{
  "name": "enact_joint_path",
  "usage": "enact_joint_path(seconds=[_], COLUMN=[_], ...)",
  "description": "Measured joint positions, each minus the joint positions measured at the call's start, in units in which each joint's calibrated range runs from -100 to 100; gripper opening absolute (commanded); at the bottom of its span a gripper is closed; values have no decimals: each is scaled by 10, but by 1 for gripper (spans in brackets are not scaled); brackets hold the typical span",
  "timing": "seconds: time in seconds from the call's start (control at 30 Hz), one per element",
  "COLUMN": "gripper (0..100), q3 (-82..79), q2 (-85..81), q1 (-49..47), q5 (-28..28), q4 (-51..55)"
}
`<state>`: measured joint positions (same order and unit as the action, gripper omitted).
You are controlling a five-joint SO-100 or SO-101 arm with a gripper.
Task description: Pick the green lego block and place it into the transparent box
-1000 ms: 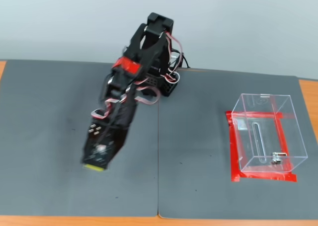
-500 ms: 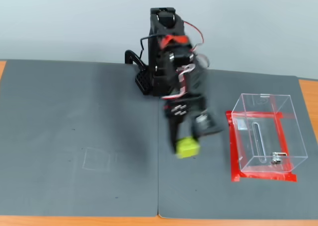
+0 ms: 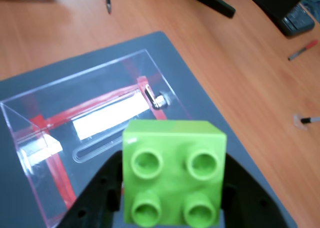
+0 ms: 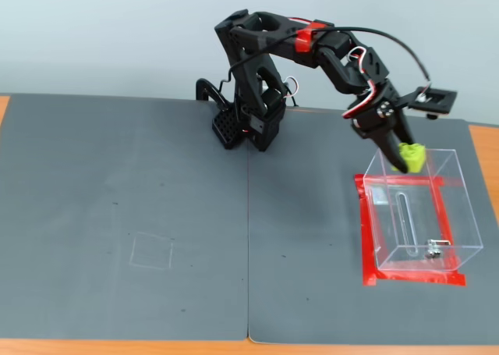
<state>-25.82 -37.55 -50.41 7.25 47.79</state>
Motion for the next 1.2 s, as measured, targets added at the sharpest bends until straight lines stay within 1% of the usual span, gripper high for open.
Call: enact_joint_path(seconds=[0.13,0.27,0.77,1.03,1.07,1.2], gripper=[9,9,9,9,9,20], q3=[1,1,94,106,106,106], q2=[3,30,183,218,219,225], q1=[-53,-74,-87,-88,-88,-86], q5=[2,2,1,1,1,1], q4=[-23,-37,-42,-42,-42,-42])
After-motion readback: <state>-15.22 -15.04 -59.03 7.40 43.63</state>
